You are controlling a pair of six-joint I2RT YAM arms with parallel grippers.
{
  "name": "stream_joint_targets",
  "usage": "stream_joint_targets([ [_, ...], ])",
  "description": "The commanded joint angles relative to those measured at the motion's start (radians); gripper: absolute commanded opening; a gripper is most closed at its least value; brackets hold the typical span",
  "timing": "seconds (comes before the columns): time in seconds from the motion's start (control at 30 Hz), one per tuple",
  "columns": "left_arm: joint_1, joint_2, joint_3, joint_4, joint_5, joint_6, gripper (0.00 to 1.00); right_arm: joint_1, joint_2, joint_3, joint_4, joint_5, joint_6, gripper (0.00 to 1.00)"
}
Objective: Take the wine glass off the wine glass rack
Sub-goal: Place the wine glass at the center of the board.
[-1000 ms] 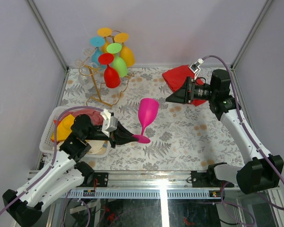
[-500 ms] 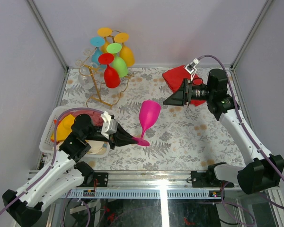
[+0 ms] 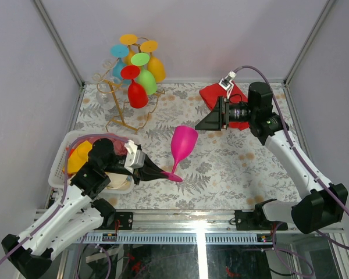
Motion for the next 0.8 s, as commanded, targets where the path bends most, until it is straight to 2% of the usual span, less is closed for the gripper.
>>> stream_joint_targets([
  [0.0, 0.0, -0.008, 0.023, -0.01, 0.033, 0.055, 0.0, 0.015, 0.0, 0.062, -0.009, 0.0, -0.009, 0.92],
  [0.17, 0.0, 0.004, 0.023, -0.009, 0.043, 0.068, 0.0, 0.046, 0.015, 0.067, -0.031, -0.006, -0.018, 0.88],
  [0.3, 0.0, 0.031, 0.029, 0.015, 0.061, 0.065, 0.0, 0.099, 0.047, 0.082, -0.029, -0.07, -0.021, 0.78],
  [0.37, 0.0, 0.044, 0.041, 0.002, 0.061, 0.064, 0.0, 0.125, 0.055, 0.084, -0.007, -0.127, -0.017, 0.7],
  [0.47, 0.0, 0.042, 0.05, -0.021, 0.046, 0.072, 0.0, 0.133, 0.048, 0.07, 0.04, -0.16, 0.0, 0.48],
  [0.7, 0.0, 0.016, 0.025, -0.022, -0.023, 0.058, 0.0, 0.132, 0.004, 0.031, 0.139, -0.221, 0.05, 0.05],
  [0.73, 0.0, 0.017, 0.026, -0.021, -0.021, 0.056, 0.0, 0.133, -0.003, 0.027, 0.148, -0.215, 0.052, 0.0],
  [0.77, 0.0, 0.018, 0.027, -0.02, -0.02, 0.053, 0.0, 0.133, -0.009, 0.026, 0.151, -0.208, 0.055, 0.0],
])
